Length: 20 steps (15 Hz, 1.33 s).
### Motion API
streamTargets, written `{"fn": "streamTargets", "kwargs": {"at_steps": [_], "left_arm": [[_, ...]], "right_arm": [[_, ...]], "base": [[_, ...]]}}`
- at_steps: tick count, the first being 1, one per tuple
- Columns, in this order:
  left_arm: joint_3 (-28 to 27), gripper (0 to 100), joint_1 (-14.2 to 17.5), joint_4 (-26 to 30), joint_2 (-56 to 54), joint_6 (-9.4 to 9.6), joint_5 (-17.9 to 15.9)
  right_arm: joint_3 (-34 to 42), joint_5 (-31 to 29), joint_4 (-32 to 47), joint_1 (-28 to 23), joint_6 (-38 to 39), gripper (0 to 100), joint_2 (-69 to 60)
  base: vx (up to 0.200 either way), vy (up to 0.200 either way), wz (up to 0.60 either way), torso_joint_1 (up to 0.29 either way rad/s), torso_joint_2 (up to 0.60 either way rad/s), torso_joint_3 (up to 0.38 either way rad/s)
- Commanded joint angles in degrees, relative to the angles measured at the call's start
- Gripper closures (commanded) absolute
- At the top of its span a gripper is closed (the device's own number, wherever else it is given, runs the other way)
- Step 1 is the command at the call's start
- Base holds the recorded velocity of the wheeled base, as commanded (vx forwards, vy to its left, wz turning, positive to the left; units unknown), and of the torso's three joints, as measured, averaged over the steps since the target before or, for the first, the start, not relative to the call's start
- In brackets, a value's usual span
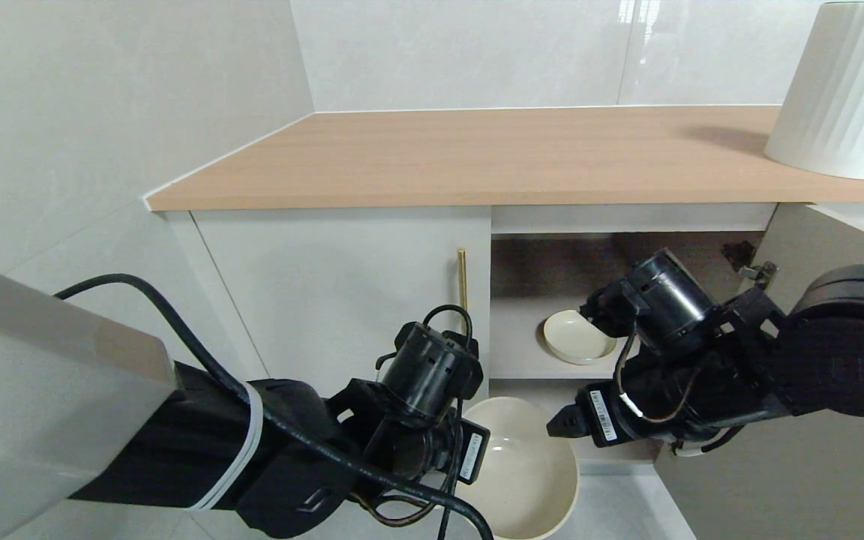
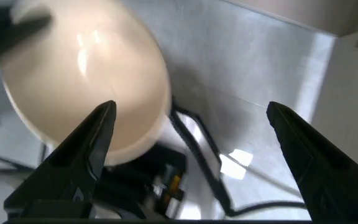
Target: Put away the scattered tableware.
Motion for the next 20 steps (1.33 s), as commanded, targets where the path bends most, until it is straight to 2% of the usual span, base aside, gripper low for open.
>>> {"fn": "streamTargets", "kwargs": {"at_steps": [1,8,9,19,20], "left_arm": [[0.10,100,-0.11,-0.02,-0.44,-0.10,0.03],[0.10,100,-0.90,-0.02,-1.85,-1.33,0.03],[0.10,100,-0.90,0.07,-1.76,-1.33,0.03],[0.10,100,-0.90,-0.02,-0.88,-1.42,0.03],[0.10,0,-0.90,-0.02,-0.88,-1.42,0.03]], "right_arm": [[0.07,-0.01,-0.87,0.62,0.43,0,3.28],[0.34,-0.10,-4.13,0.62,2.28,0,6.18],[0.34,-0.19,-4.30,0.62,2.28,100,6.27],[0.42,-0.89,-4.48,1.23,2.28,100,6.09],[0.42,-0.98,-4.48,1.41,2.37,100,6.09]], "base": [[0.000,0.000,0.00,0.000,0.00,0.000],[0.000,0.000,0.00,0.000,0.00,0.000],[0.000,0.000,0.00,0.000,0.00,0.000],[0.000,0.000,0.00,0.000,0.00,0.000],[0.000,0.000,0.00,0.000,0.00,0.000]]}}
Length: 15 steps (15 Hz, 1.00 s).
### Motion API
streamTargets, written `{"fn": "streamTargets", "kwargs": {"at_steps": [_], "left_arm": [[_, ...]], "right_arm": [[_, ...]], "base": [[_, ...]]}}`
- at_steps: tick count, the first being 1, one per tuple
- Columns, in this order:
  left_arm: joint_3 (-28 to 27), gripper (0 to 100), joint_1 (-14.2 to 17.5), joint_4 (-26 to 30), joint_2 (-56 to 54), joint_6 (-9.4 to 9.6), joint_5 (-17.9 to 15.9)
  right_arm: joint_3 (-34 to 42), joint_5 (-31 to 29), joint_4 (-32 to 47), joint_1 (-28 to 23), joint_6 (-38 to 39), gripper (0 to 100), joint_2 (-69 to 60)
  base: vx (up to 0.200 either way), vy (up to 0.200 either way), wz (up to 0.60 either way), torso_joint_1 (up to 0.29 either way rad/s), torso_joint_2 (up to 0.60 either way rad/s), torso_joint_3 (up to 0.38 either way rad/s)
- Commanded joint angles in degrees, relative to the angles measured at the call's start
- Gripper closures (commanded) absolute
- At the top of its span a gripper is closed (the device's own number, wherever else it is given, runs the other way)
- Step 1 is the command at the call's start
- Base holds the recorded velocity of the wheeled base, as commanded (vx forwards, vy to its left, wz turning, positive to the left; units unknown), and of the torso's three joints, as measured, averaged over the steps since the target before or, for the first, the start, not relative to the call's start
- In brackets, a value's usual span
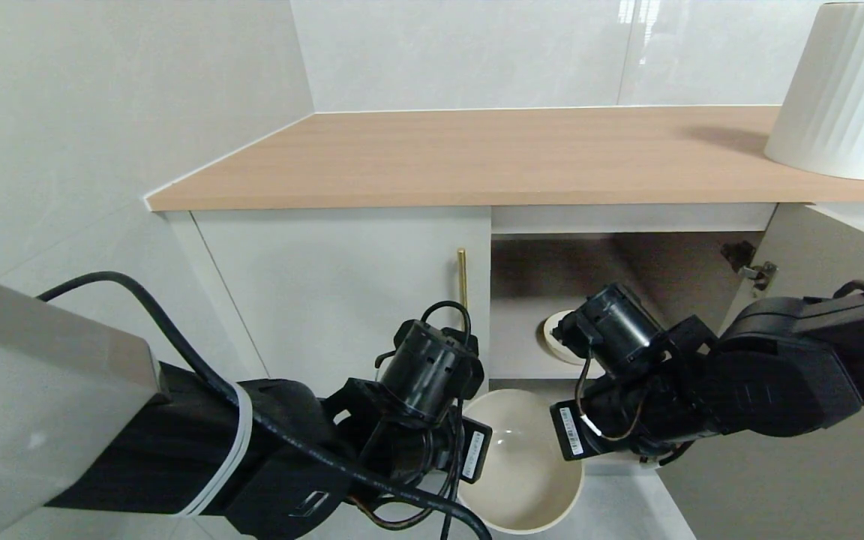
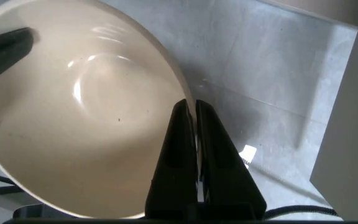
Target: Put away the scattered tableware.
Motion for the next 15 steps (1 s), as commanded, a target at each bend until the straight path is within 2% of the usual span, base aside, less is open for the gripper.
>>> {"fn": "streamTargets", "kwargs": {"at_steps": [1,3,4,8,11,15], "left_arm": [[0.02,0,-0.05,-0.04,0.00,-0.10,0.01],[-0.07,0,0.21,-0.39,-0.44,-0.72,0.27],[-0.07,0,0.30,-0.66,-0.62,-1.33,0.62],[-0.16,0,0.48,-0.66,-1.41,-1.60,0.89],[-0.16,0,1.80,-0.66,-2.55,-1.60,0.80],[-0.16,0,1.80,-0.66,-2.55,-1.60,0.89]], "right_arm": [[0.07,0.00,0.01,0.28,-0.04,100,0.11],[0.07,-0.87,-0.08,0.10,1.55,100,1.08],[-0.02,-1.93,-0.96,-0.60,4.80,100,2.04],[-0.45,-3.69,-5.26,-3.59,6.73,100,5.12],[-0.45,-6.76,-13.44,-7.98,11.13,100,9.25],[-0.63,-11.77,-25.22,-14.49,14.99,100,13.82]], "base": [[0.000,0.000,0.00,0.000,0.00,0.000],[0.000,0.000,0.00,0.000,0.00,0.000],[0.000,0.000,0.00,0.000,0.00,0.000],[0.000,0.000,0.00,0.000,0.00,0.000],[0.000,0.000,0.00,0.000,0.00,0.000],[0.000,0.000,0.00,0.000,0.00,0.000]]}}
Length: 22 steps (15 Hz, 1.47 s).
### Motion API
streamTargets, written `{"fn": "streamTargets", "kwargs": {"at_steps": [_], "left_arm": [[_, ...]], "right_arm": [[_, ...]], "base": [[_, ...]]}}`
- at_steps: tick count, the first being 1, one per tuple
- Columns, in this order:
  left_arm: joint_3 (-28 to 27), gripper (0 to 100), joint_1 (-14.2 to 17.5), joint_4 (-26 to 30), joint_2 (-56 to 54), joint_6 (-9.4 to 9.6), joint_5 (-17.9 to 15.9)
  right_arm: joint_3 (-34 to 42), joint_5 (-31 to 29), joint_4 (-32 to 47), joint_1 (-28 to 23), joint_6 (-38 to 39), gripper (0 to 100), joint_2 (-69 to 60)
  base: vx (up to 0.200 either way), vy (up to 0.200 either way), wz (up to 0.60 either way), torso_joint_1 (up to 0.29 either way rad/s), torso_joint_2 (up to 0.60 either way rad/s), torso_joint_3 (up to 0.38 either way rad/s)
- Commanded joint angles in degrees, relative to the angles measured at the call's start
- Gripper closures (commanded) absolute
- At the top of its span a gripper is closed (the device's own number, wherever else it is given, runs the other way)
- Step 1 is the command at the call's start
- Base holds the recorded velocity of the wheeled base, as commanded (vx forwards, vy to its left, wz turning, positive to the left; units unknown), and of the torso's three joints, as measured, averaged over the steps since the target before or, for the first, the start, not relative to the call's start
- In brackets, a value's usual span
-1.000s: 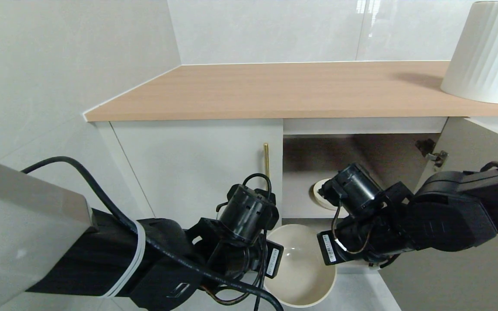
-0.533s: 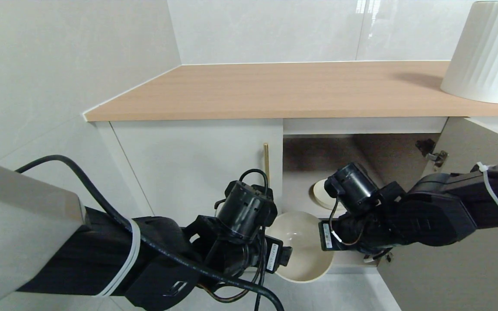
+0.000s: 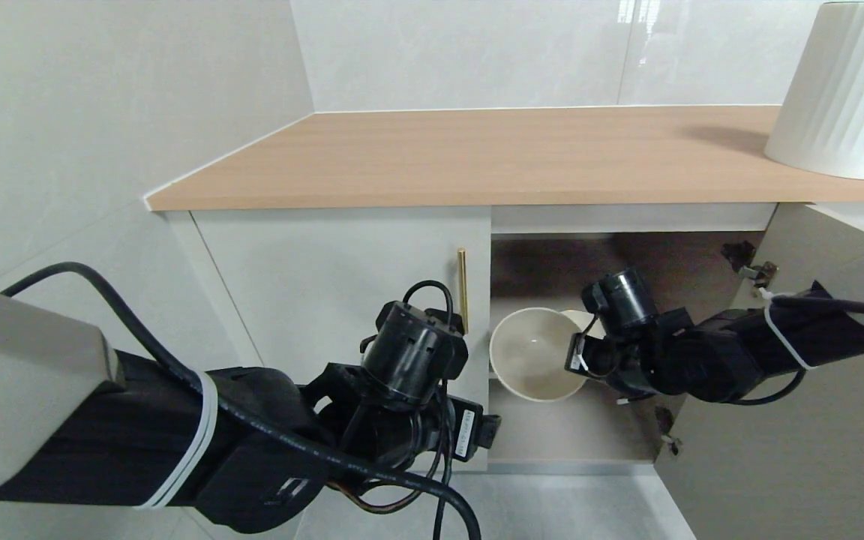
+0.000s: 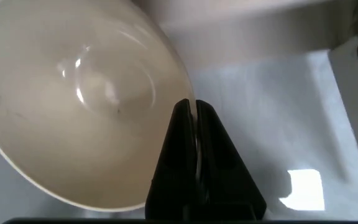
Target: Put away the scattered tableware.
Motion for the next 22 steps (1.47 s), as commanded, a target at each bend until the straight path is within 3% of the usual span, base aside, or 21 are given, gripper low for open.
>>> {"fn": "streamTargets", "kwargs": {"at_steps": [1,10,22], "left_arm": [[0.00,0,0.03,-0.03,-0.15,0.01,0.10],[0.09,0,0.03,-0.03,-0.15,0.01,0.01],[-0.18,0,0.03,-0.03,0.20,-0.69,-0.08]], "right_arm": [[-0.55,-1.51,-2.43,-3.81,0.93,100,3.68],[-7.23,-3.27,-9.99,-11.02,2.68,100,11.06],[-13.03,-3.27,-9.90,-12.52,2.60,100,14.84]], "base": [[0.000,0.000,0.00,0.000,0.00,0.000],[0.000,0.000,0.00,0.000,0.00,0.000],[0.000,0.000,0.00,0.000,0.00,0.000]]}}
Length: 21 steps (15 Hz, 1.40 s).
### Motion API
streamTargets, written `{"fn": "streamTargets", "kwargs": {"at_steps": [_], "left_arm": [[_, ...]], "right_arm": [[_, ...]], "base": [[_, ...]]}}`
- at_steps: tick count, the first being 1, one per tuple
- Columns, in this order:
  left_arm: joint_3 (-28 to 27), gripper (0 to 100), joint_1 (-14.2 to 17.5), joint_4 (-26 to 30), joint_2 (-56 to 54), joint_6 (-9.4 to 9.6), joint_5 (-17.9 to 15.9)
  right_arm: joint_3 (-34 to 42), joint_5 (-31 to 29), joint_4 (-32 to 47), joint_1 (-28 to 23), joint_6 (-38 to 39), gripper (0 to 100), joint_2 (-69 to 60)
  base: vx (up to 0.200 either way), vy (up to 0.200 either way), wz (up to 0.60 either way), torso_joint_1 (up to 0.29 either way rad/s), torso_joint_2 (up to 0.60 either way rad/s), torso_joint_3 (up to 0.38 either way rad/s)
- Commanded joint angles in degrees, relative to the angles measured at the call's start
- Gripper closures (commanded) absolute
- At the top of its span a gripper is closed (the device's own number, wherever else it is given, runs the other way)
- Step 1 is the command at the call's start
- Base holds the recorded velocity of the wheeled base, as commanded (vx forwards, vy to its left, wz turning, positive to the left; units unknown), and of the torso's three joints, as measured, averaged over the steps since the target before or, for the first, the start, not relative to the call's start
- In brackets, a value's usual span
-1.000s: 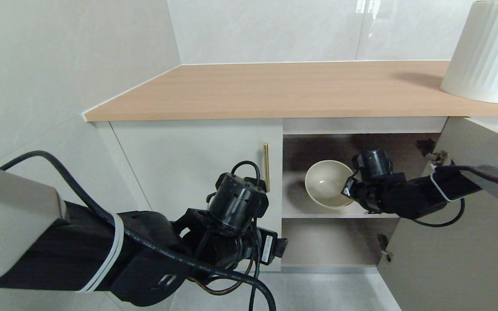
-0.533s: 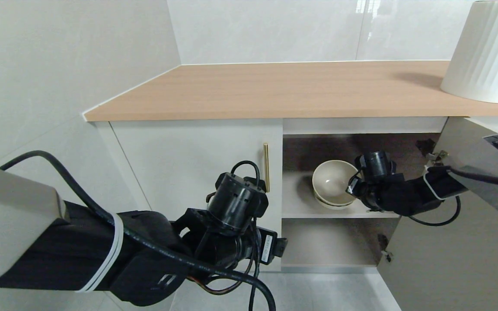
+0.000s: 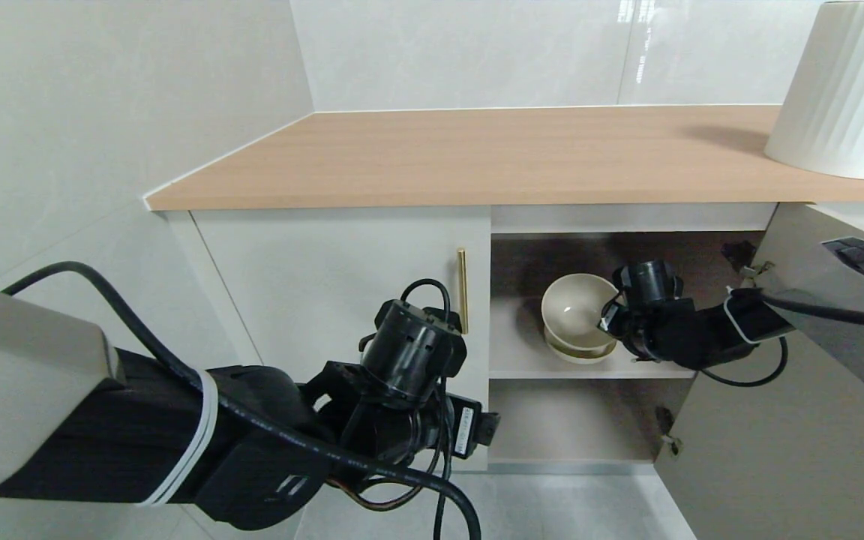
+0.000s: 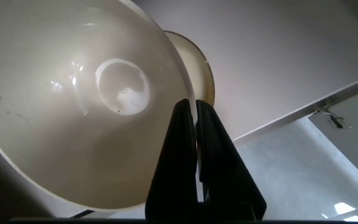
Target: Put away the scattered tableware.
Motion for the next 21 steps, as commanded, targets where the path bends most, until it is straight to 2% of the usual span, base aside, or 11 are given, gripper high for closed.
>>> {"fn": "streamTargets", "kwargs": {"at_steps": [1,18,19,21], "left_arm": [[-0.01,0,0.07,-0.03,0.09,-0.01,0.02],[-0.01,0,0.16,-0.12,-0.09,-0.01,0.11],[-0.01,0,0.16,-0.03,-0.09,-0.01,0.11],[-0.01,0,0.16,-0.03,-0.09,-0.01,0.11]], "right_arm": [[-0.33,0.04,0.01,0.03,-0.10,100,1.16],[-1.12,0.12,0.54,-0.23,-0.45,100,2.83],[-1.12,0.12,0.54,-0.23,-0.45,0,2.83],[-1.03,0.12,0.54,-0.23,-0.45,0,2.74]], "base": [[0.000,0.000,0.00,0.000,0.00,0.000],[0.000,0.000,0.00,0.000,0.00,0.000],[0.000,0.000,0.00,0.000,0.00,0.000],[0.000,0.000,0.00,0.000,0.00,0.000]]}}
